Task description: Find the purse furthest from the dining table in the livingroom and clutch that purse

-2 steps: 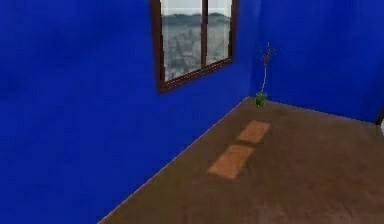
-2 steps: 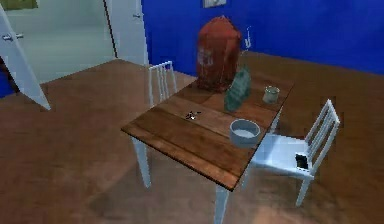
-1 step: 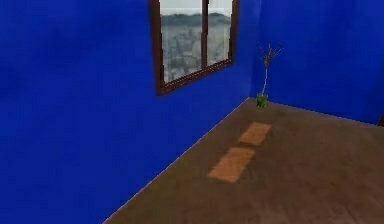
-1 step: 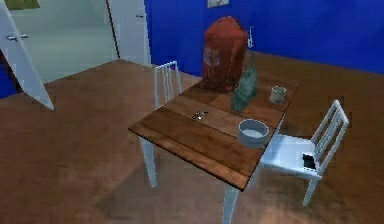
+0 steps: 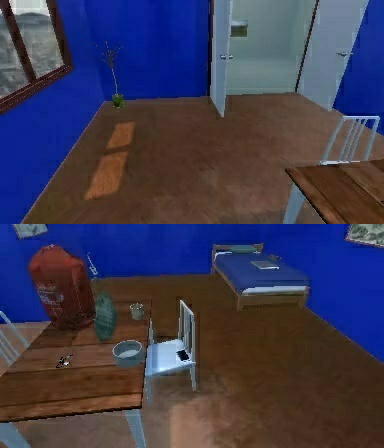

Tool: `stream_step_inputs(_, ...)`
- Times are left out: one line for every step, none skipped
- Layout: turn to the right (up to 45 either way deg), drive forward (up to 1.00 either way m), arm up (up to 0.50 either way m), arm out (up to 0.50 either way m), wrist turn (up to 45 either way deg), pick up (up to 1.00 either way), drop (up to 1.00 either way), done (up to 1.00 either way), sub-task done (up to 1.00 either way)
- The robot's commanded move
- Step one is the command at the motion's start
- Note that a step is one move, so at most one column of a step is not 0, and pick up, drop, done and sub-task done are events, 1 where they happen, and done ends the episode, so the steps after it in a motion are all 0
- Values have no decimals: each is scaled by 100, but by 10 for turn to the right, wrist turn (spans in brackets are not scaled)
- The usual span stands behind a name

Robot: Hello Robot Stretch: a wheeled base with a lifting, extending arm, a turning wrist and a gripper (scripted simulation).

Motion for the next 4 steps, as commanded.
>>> stream_step_inputs(0, 100, 0, 0, 0, 0, 0, 0, 0)
stream_step_inputs(0, 15, 0, 0, 0, 0, 0, 0, 0)
stream_step_inputs(330, 0, 0, 0, 0, 0, 0, 0, 0)
stream_step_inputs(0, 100, 0, 0, 0, 0, 0, 0, 0)
